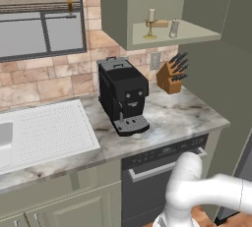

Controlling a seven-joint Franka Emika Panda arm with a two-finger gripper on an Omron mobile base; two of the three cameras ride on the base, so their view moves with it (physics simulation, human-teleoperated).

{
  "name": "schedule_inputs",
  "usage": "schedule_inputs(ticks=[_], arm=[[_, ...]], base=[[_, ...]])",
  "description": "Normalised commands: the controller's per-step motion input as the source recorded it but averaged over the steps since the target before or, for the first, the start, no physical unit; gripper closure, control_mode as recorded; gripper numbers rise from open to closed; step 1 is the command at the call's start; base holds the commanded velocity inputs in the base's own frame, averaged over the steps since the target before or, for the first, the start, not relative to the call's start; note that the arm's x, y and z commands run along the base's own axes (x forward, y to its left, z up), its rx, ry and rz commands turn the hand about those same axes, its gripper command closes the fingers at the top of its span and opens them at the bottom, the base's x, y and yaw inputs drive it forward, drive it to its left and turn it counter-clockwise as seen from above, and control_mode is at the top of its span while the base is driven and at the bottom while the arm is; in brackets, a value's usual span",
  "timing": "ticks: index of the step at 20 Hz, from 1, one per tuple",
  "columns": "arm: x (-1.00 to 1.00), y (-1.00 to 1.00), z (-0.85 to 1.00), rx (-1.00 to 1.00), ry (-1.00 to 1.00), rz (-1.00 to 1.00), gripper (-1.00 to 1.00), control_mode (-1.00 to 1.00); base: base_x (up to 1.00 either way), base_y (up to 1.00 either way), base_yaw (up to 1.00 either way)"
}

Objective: Pick the candle and candle from the dining table and place them in the open cabinet. Close the cabinet after placing the objects.

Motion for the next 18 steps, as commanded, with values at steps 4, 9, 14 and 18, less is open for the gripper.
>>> schedule_inputs(ticks=[4, 9, 14, 18], arm=[[0.01, -0.30, 0.02, 0.00, 0.00, 0.30, -1.00, -1.00], [0.27, -0.04, 0.06, 0.00, 0.08, 0.15, -1.00, -1.00], [0.57, 0.00, 0.00, -0.02, 0.19, 0.01, -1.00, -1.00], [0.70, 0.00, 0.00, 0.00, 0.13, 0.03, -1.00, -1.00]], base=[[0.00, 0.00, 0.00], [0.00, 0.00, 0.00], [0.00, 0.00, 0.00], [0.00, 0.00, 0.00]])
